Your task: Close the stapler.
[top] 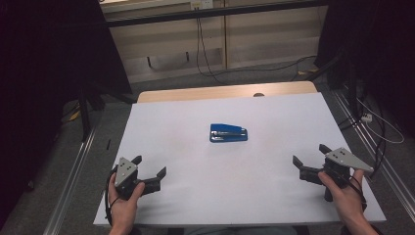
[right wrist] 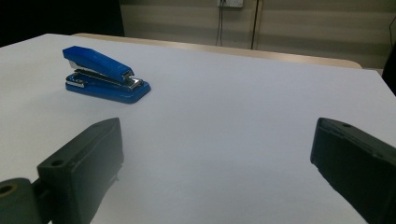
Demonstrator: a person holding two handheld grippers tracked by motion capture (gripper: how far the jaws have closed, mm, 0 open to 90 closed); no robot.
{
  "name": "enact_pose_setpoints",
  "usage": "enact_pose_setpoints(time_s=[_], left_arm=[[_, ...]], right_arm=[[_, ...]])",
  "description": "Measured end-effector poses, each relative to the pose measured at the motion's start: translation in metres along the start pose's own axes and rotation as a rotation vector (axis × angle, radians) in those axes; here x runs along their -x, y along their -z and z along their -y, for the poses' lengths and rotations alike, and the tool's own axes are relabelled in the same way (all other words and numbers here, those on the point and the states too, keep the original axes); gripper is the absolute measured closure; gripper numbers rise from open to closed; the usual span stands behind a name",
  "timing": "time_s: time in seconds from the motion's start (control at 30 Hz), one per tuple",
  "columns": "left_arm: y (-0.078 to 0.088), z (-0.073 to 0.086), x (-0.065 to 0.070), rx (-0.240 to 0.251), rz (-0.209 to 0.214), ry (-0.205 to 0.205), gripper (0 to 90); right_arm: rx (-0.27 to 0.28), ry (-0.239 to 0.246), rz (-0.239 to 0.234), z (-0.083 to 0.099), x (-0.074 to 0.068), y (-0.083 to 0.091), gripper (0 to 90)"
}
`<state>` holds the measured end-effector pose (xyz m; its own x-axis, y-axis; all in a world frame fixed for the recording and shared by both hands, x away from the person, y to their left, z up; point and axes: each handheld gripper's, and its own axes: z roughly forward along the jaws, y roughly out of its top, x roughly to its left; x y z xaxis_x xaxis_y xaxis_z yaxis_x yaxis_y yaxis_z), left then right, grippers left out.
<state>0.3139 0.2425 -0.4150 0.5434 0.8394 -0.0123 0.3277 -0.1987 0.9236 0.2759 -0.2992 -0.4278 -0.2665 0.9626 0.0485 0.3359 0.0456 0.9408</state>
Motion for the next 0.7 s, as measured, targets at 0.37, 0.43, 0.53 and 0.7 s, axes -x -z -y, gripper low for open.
enact_pose_setpoints(time_s=[0.37, 0.43, 0.53, 0.7], left_arm=[[0.0045, 0.004, -0.0033, 0.011, -0.033, 0.028, 3.7], [0.004, 0.0038, -0.0029, 0.008, -0.024, 0.027, 3.8], [0.0039, 0.0036, -0.0031, 0.011, -0.029, 0.022, 3.7], [0.002, 0.004, -0.0033, 0.002, -0.025, 0.022, 3.8]], right_arm=[[0.003, 0.002, -0.001, 0.0053, -0.003, 0.0017, 1.7], [0.006, 0.0, -0.004, 0.0053, -0.0025, 0.0011, 1.6], [0.007, -0.004, -0.004, 0.0052, -0.0014, 0.0004, 1.6], [0.01, -0.008, -0.007, 0.0048, -0.0013, -0.001, 1.6]])
